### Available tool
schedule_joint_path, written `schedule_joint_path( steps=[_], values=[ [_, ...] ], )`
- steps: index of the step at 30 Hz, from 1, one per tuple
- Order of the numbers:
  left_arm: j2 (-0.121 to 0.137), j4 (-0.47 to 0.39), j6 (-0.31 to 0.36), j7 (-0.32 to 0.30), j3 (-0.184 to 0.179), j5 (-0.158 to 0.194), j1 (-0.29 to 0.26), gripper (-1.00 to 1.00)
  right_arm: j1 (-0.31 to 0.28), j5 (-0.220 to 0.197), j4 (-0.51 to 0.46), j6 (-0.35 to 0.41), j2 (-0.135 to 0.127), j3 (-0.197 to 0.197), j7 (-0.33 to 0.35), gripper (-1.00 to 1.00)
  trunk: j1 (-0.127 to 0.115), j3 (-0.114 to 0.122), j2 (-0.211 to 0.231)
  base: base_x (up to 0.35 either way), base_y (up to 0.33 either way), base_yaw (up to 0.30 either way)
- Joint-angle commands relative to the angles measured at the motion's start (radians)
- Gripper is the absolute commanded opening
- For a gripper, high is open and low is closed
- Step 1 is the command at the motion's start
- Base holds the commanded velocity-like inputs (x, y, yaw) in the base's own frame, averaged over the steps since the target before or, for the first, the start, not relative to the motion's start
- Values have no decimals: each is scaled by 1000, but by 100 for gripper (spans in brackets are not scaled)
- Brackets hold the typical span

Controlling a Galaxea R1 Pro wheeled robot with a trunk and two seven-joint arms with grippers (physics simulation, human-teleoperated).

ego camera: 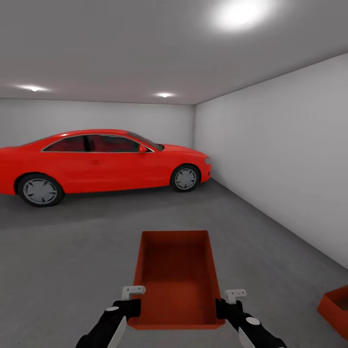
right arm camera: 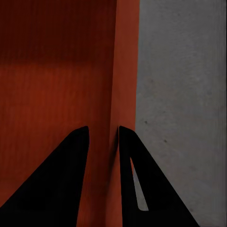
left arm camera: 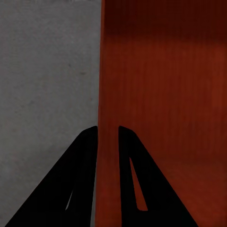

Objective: Move the two storage containers from the living room to the garage. In the garage, place one container on the floor and stack the other container on top of it (either order is fine).

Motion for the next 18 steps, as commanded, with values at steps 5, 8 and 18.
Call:
schedule_joint_path(
  steps=[5, 8, 18],
  values=[
    [19, -5, 5, 3, -4, 4, 0, -100, 0, 0, 5, -4, -6, 12, 12, -100, 1, 0, -1, 309, 0, -278],
    [19, -5, 5, 3, -4, 4, 0, -100, 0, 0, 5, -4, -6, 12, 12, -100, 1, 0, -1, 322, 0, -278],
    [20, -5, 5, 3, -4, 2, 0, -100, 0, 0, 5, -4, -6, 12, 12, -100, 1, 0, -1, 323, 0, -278]
  ],
)
